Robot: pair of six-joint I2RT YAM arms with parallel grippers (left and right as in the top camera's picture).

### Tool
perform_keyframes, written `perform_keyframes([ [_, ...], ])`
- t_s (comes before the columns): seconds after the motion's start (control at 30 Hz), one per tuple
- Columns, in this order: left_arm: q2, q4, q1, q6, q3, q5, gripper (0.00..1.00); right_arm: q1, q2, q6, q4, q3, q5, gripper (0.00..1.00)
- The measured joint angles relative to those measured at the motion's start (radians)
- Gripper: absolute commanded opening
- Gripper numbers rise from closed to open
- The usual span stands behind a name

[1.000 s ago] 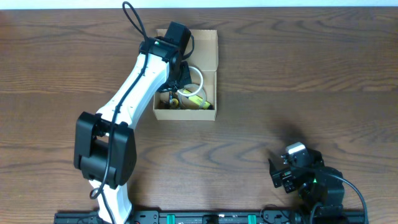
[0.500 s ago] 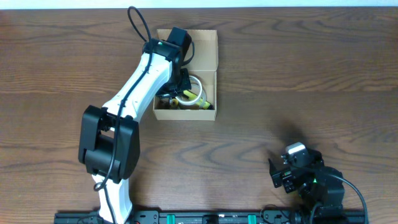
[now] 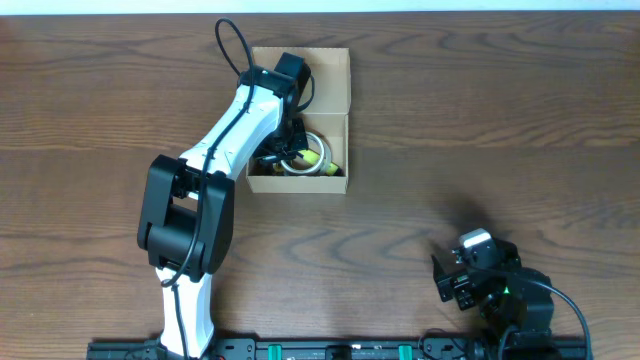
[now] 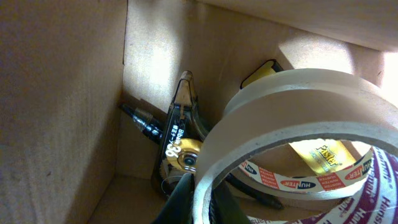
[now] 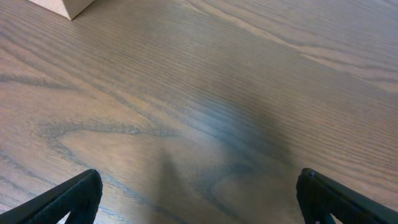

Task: Pack container
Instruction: 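Release the white tape roll and raise the left gripper from the box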

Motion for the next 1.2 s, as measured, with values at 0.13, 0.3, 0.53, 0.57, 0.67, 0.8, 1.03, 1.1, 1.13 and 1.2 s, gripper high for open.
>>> perform_keyframes([
  [0.13, 0.000, 0.000, 0.000, 0.001, 0.000, -0.001, 0.25, 0.000, 0.000, 0.000, 0.000, 0.000, 0.000, 0.99],
  [0.3, 0.000, 0.000, 0.000, 0.000, 0.000, -0.003, 0.34, 0.000, 0.000, 0.000, 0.000, 0.000, 0.000, 0.99],
  [0.53, 0.000, 0.003, 0.000, 0.001, 0.000, -0.006, 0.43, 0.000, 0.000, 0.000, 0.000, 0.000, 0.000, 0.99],
  [0.57, 0.000, 0.004, 0.000, 0.001, 0.000, -0.007, 0.43, 0.000, 0.000, 0.000, 0.000, 0.000, 0.000, 0.99],
  [0.67, 0.000, 0.015, 0.000, 0.001, 0.000, -0.007, 0.44, 0.000, 0.000, 0.000, 0.000, 0.000, 0.000, 0.99],
  [0.8, 0.000, 0.048, 0.000, 0.002, 0.000, -0.008, 0.50, 0.000, 0.000, 0.000, 0.000, 0.000, 0.000, 0.99],
  [1.03, -0.014, 0.082, 0.000, 0.005, 0.000, -0.025, 0.58, 0.000, 0.000, 0.000, 0.000, 0.000, 0.000, 0.99],
  [1.1, -0.040, 0.082, 0.000, 0.005, 0.000, -0.034, 0.61, 0.000, 0.000, 0.000, 0.000, 0.000, 0.000, 0.99],
  [1.13, -0.058, 0.082, 0.000, 0.007, 0.000, -0.042, 0.62, 0.000, 0.000, 0.000, 0.000, 0.000, 0.000, 0.99],
  [1.2, -0.095, 0.082, 0.000, 0.009, 0.000, -0.049, 0.64, 0.000, 0.000, 0.000, 0.000, 0.000, 0.000, 0.99],
])
